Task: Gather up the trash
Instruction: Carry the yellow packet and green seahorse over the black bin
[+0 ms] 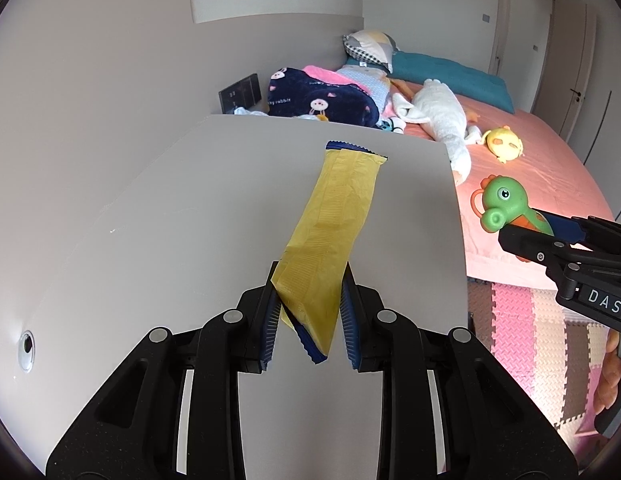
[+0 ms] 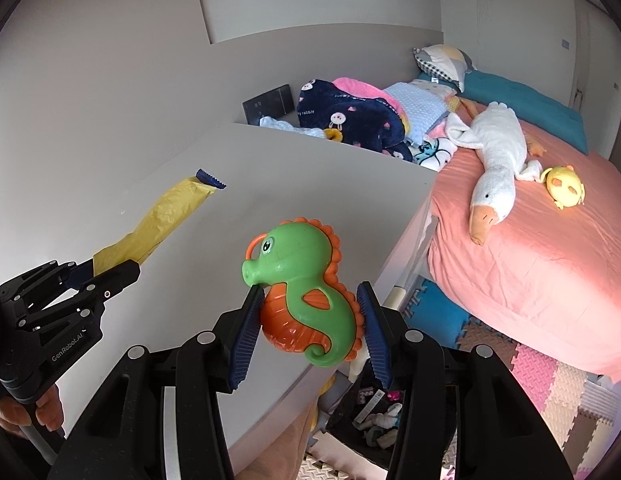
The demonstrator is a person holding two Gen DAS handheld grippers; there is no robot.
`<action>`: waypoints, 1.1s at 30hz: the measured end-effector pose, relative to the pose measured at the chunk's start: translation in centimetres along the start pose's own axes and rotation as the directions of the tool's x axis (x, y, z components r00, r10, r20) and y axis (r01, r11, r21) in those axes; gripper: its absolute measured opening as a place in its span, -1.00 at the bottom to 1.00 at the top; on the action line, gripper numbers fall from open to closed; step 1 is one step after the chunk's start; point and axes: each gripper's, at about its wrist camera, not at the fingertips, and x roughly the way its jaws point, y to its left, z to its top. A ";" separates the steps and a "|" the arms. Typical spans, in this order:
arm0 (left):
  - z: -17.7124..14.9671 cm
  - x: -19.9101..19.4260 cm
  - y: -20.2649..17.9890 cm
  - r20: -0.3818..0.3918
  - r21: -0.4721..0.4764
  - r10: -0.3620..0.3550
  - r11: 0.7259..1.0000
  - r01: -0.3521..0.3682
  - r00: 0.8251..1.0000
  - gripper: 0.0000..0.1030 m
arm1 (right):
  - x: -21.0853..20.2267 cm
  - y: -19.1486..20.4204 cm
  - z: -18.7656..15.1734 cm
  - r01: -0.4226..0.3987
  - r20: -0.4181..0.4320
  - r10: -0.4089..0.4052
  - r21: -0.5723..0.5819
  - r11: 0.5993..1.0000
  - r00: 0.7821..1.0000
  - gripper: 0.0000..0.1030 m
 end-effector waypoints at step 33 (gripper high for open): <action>0.0 -2.1 -12.0 0.008 0.122 -0.154 0.981 0.152 0.988 -0.47 | -7.6 -10.6 -4.6 0.116 0.046 -0.123 0.141 0.983 0.991 -0.04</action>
